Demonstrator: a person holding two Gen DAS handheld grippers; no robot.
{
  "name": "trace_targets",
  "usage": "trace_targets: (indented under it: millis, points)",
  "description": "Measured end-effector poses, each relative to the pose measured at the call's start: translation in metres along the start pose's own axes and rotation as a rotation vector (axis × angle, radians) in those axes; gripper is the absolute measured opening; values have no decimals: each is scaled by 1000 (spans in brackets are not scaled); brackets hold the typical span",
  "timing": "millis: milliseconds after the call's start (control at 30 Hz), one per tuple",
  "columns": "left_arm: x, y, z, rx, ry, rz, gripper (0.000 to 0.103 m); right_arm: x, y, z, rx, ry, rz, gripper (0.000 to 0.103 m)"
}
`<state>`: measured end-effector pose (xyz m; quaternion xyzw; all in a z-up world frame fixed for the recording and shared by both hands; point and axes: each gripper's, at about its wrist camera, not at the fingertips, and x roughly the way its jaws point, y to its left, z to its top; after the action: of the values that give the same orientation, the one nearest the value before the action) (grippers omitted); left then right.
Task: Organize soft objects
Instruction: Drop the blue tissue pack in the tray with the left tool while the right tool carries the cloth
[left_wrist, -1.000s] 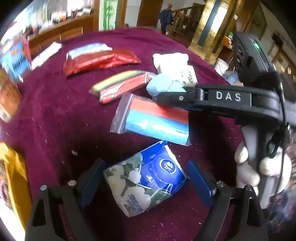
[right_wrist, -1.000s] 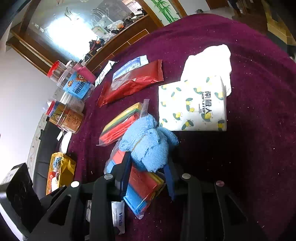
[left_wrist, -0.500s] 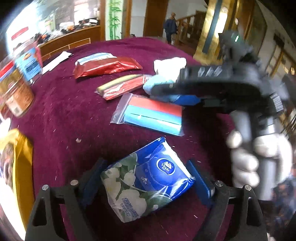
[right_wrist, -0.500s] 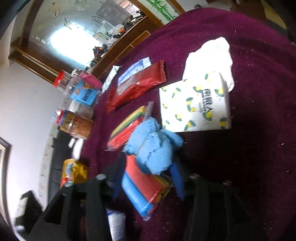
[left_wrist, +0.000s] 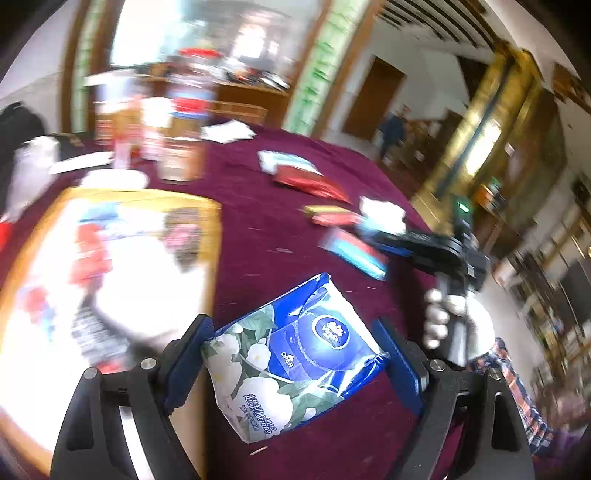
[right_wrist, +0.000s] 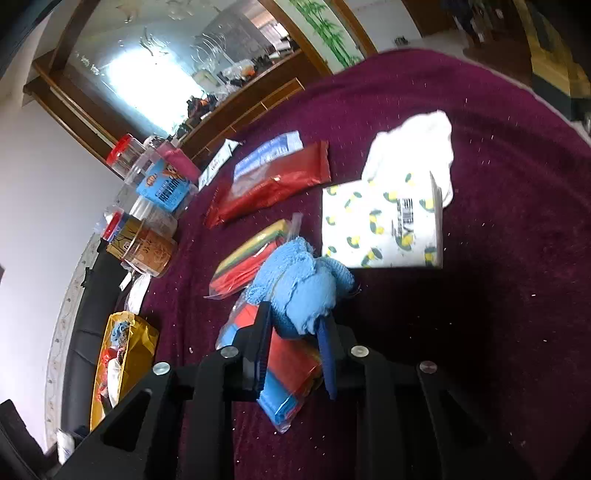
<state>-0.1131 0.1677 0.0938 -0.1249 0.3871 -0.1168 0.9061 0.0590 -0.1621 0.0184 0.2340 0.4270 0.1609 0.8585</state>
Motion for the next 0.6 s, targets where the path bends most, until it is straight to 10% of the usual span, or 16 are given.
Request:
trace_targets:
  millis: [233, 600]
  points:
    - [-39, 111, -20, -186, 24, 253, 90, -23, 26, -9, -67, -56, 3, 18]
    - [2, 188, -22, -295, 160, 443, 90, -37, 127, -61, -272, 46, 114, 13]
